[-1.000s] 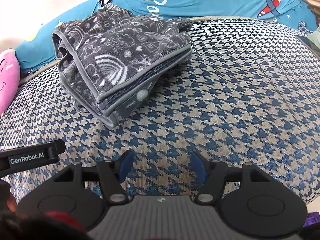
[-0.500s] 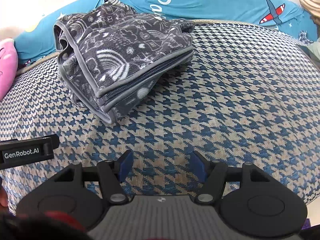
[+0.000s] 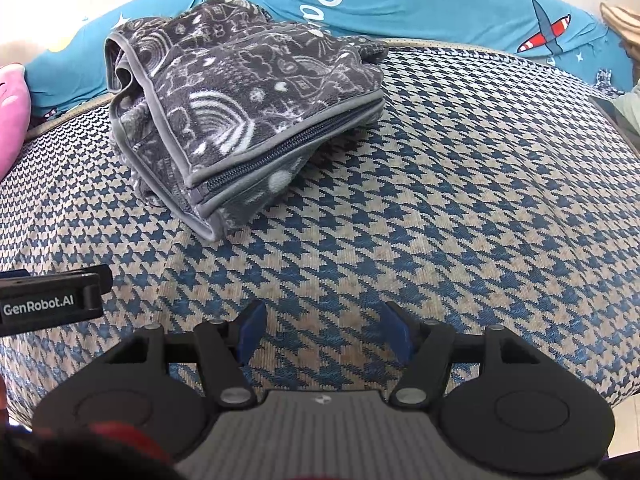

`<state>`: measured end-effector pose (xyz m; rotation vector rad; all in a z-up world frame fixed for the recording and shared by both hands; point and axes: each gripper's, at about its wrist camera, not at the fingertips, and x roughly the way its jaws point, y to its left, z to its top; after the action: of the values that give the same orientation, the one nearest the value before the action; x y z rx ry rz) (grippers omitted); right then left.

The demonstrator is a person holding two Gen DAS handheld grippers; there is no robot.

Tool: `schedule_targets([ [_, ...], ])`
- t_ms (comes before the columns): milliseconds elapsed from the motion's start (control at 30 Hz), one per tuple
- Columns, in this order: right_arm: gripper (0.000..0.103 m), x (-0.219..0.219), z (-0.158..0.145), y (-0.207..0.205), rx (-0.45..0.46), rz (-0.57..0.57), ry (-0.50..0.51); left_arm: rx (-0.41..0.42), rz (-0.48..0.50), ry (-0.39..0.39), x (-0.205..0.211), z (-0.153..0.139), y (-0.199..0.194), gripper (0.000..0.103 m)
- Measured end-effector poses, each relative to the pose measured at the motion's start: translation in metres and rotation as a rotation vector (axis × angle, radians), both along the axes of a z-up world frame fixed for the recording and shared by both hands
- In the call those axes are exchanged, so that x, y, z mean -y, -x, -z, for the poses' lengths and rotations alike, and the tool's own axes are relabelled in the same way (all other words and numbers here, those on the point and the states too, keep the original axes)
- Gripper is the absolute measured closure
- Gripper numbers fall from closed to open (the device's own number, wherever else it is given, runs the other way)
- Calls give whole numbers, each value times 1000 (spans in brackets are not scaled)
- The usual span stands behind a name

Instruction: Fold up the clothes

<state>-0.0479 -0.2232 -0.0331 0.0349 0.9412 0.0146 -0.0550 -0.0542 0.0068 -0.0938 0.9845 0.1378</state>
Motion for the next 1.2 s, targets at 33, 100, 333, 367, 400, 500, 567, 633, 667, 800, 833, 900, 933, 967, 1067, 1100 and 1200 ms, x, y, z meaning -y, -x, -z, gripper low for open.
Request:
schedule_targets([
  [33,39,0,0,0,-1,0,3,1,0,1,0,0,1,0],
  [100,39,-1,0,0,-2,0,8,2,1,1,0,0,1,0],
  [333,39,-3,-1,0,-4,-4,31,3,-6,0,-1,0,-5,0],
  [367,39,-3,-1,0,-4,-5,34,2,-6,-1,-1,0,-5,0],
  [400,39,-4,-1,0,-4,-7,37,2,-7,-1,-1,0,-4,0],
  [500,39,-4,-1,0,-5,-8,42,3,-5,-2,-2,0,-5,0],
  [567,39,-4,-1,1,-6,-8,42,5,-3,-5,-2,0,-4,0],
  [633,39,-4,-1,1,-6,-9,43,7,-2,-7,-1,0,-3,0],
  [667,39,-4,-1,1,-6,-10,44,7,-1,-8,0,-1,-3,0],
  [800,39,-4,-1,1,-8,-11,46,8,1,-10,1,0,-1,0],
  [833,39,-4,-1,1,-8,-11,47,8,1,-11,1,0,-1,0],
  [900,39,-4,-1,1,-8,-13,48,6,0,-12,1,0,-1,0],
  [933,39,-4,-1,1,-8,-14,49,4,-2,-13,1,0,-1,0],
  [967,39,-4,-1,1,-9,-15,50,2,-3,-13,1,0,-1,0],
  [1067,39,-5,-1,1,-9,-17,53,1,-5,-14,-2,1,-3,0],
  [1100,39,-5,-1,1,-9,-17,53,0,-6,-16,-2,1,-3,0],
  [1200,39,-5,0,1,-10,-19,55,1,-10,-16,-2,2,-4,0],
])
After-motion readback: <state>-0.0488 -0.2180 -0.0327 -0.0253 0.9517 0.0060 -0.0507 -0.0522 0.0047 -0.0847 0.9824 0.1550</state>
